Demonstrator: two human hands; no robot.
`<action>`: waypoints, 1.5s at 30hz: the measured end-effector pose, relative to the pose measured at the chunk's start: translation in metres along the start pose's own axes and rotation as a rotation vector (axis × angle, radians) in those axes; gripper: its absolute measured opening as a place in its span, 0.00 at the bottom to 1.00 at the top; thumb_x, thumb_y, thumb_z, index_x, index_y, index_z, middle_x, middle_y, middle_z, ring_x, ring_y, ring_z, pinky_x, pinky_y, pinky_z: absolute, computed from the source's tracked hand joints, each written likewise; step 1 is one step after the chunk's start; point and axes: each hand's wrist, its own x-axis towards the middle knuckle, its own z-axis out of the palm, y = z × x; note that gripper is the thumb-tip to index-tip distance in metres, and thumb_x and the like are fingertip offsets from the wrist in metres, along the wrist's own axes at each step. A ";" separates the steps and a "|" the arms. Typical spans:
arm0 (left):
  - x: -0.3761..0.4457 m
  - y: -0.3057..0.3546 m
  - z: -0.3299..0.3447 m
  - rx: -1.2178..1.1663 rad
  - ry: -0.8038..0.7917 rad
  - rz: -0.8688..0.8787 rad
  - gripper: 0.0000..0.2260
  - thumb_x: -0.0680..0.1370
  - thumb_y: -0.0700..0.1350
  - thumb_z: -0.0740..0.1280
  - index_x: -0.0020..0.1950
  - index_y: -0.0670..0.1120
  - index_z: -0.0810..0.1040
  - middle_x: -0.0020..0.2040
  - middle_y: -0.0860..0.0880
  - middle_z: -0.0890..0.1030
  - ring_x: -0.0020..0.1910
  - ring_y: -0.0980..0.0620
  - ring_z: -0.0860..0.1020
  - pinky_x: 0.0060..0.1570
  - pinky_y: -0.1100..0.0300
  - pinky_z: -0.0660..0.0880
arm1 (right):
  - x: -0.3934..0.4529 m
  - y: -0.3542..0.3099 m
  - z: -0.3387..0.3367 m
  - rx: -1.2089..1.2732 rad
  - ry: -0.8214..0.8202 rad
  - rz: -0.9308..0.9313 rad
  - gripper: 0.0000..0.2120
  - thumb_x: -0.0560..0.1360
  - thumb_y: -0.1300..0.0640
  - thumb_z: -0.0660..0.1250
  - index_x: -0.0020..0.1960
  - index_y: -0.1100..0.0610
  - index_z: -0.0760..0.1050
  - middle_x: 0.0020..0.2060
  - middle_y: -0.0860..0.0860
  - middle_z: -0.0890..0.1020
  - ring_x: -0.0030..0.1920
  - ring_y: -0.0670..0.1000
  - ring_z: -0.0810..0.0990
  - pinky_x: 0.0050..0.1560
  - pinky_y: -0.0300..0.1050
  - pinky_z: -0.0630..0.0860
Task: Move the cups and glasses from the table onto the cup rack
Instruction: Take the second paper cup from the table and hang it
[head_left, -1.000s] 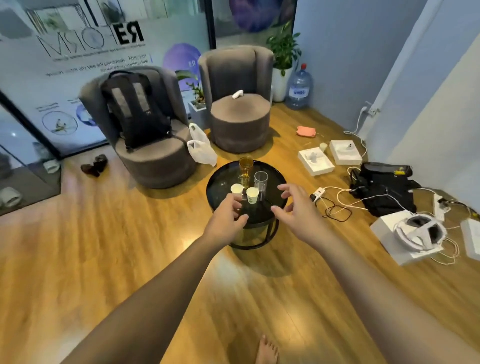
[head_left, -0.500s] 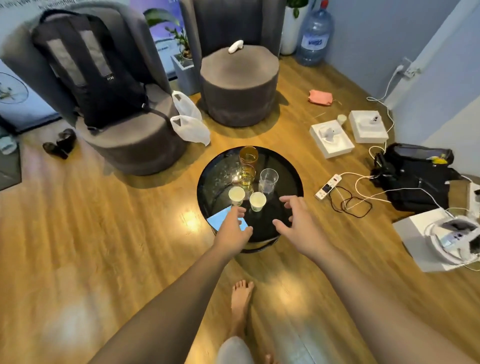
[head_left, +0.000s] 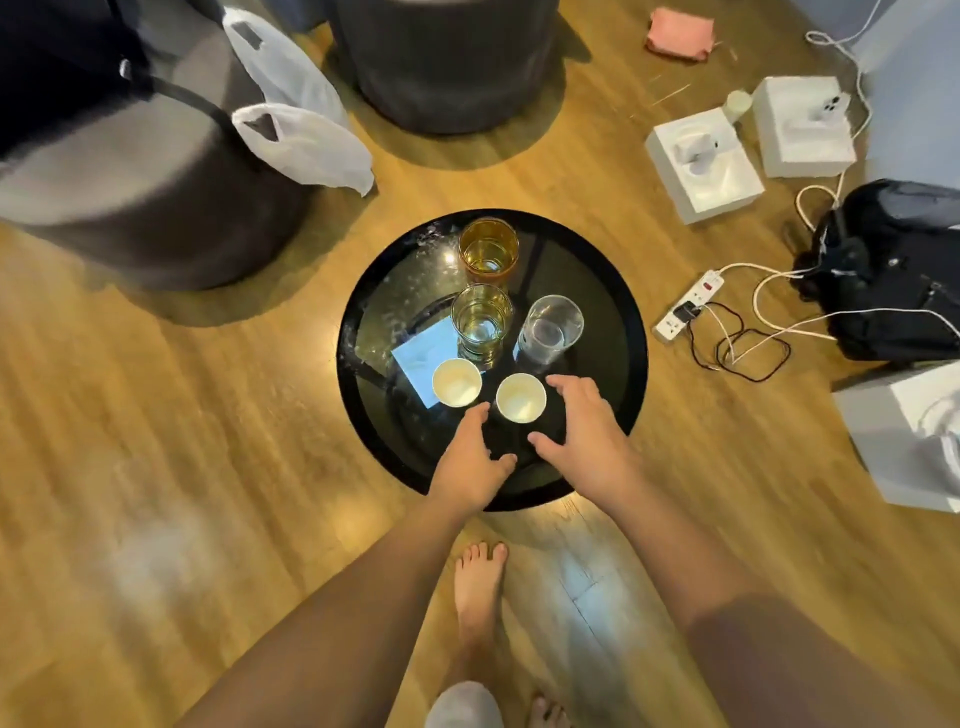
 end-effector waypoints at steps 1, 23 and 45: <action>0.010 -0.005 0.004 0.003 -0.016 -0.012 0.38 0.77 0.44 0.73 0.81 0.52 0.56 0.78 0.53 0.66 0.56 0.49 0.80 0.63 0.47 0.77 | 0.008 0.004 0.006 -0.011 -0.017 0.003 0.32 0.76 0.50 0.72 0.75 0.47 0.60 0.69 0.46 0.67 0.66 0.51 0.69 0.53 0.49 0.75; 0.025 0.061 0.010 -0.108 0.062 0.211 0.25 0.70 0.51 0.74 0.65 0.56 0.70 0.58 0.57 0.80 0.56 0.57 0.80 0.58 0.47 0.79 | 0.034 0.012 -0.018 0.208 0.049 -0.013 0.36 0.75 0.45 0.71 0.78 0.52 0.60 0.70 0.49 0.71 0.69 0.51 0.70 0.66 0.48 0.71; -0.316 0.417 0.019 -0.053 0.061 0.902 0.34 0.79 0.44 0.70 0.75 0.60 0.50 0.68 0.49 0.72 0.67 0.46 0.74 0.66 0.44 0.75 | -0.280 -0.042 -0.402 0.610 0.731 -0.224 0.32 0.72 0.49 0.77 0.71 0.53 0.69 0.67 0.47 0.76 0.68 0.47 0.73 0.58 0.37 0.72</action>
